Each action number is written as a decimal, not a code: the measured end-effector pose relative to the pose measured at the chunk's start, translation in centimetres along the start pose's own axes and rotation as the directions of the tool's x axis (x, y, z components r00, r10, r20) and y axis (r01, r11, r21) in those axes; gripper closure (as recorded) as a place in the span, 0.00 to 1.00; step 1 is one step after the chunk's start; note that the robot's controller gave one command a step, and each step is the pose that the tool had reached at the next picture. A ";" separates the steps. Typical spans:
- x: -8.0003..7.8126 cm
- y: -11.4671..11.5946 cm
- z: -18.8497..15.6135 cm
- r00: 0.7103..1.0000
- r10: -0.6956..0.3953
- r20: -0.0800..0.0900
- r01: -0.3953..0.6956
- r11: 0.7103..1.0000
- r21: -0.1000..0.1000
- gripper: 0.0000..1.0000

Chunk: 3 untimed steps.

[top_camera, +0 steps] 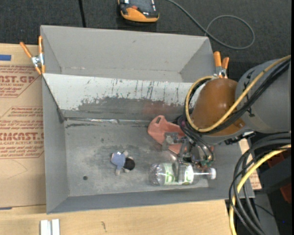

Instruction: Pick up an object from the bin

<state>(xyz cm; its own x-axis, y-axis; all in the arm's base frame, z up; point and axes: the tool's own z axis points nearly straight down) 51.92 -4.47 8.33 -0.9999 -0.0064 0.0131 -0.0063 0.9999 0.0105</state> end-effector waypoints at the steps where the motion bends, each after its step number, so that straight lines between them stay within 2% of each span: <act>1: 0.3 -2.3 -0.3 0.997 -0.073 0.007 0.073 0.997 -0.002 0.00; 2: 0.6 -5.1 -0.1 1.000 -0.023 0.004 0.023 1.000 -0.001 0.00; 3: 1.6 -2.5 0.2 0.999 0.040 0.019 -0.041 0.999 0.020 0.00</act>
Offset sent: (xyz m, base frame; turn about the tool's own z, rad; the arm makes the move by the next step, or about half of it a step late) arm -0.0110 -0.0438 -0.0082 0.2386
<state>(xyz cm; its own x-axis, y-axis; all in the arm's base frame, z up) 50.33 -6.96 8.16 -0.9994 0.0340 -0.0058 0.0340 0.9994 -0.0105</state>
